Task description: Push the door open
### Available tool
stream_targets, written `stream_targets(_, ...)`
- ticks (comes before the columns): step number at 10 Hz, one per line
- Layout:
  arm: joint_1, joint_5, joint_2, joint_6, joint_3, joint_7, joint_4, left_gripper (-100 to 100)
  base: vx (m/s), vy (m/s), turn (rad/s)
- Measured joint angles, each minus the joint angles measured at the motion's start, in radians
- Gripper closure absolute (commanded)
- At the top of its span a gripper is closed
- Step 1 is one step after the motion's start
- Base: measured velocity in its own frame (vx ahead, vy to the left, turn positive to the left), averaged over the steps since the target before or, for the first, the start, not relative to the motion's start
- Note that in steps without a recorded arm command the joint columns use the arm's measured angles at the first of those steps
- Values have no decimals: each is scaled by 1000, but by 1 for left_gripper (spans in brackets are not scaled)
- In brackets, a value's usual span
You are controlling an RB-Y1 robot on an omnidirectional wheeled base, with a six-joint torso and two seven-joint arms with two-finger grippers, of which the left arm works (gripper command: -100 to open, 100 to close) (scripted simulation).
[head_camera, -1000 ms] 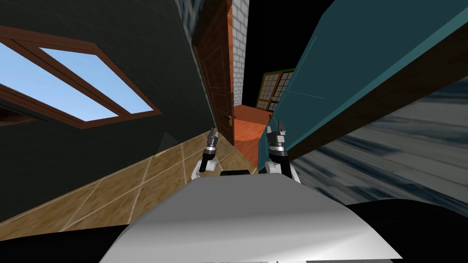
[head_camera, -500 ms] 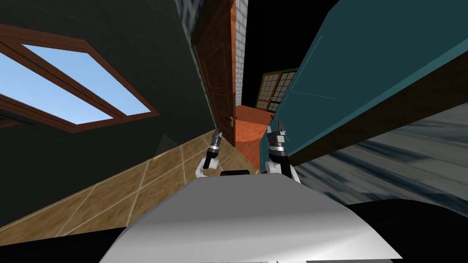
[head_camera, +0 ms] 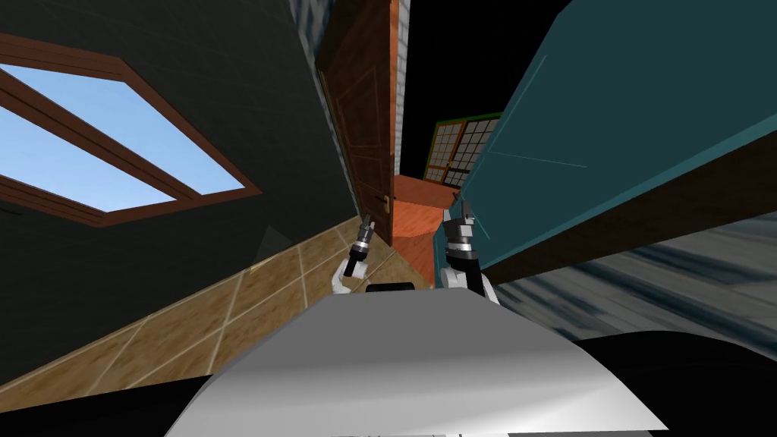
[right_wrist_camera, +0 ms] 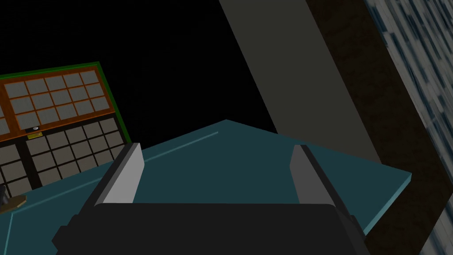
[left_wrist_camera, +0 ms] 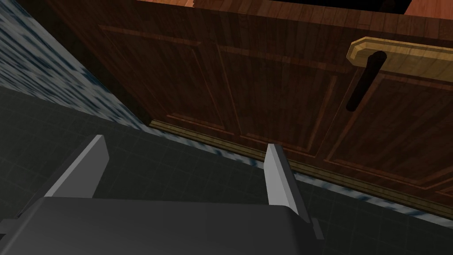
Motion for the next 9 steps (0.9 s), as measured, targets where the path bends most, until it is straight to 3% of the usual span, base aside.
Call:
stream_targets(4,-75,-5,6,1,-24,34,104,-100,91,105,-40)
stream_targets(9,-158,-21,-1,8,-74,73,233,-100,104,106,-38)
